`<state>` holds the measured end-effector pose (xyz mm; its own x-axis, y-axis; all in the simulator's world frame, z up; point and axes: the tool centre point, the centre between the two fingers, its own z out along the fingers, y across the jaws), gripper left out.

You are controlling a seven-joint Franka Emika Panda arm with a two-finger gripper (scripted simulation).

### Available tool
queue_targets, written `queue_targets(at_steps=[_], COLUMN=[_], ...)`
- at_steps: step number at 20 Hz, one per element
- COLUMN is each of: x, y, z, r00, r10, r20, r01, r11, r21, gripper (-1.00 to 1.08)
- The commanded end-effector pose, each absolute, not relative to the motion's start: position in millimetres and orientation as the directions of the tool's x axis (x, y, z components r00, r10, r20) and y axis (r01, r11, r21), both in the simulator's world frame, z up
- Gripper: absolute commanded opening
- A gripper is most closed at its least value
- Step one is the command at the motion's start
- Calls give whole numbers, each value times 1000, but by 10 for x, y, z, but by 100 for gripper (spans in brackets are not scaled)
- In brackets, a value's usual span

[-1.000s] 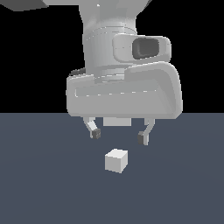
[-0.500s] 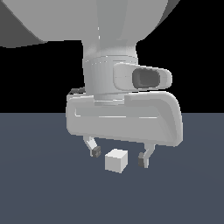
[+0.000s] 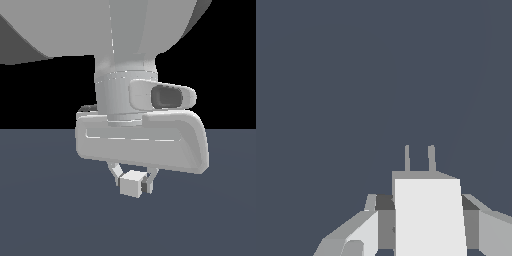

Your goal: Plug the charger into the wall socket.

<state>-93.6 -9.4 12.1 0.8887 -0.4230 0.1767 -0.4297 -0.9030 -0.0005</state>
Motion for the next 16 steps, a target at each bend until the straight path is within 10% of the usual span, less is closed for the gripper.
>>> queue_targets(at_steps=[1,16], x=[-936,-678], y=[-93,-102], z=[118,314], r00=[889,905], r10=[-423,-386], r20=[177,177], r01=[-430,-392], r11=[-903,-920], r21=[0,0], gripper=[-100,-100])
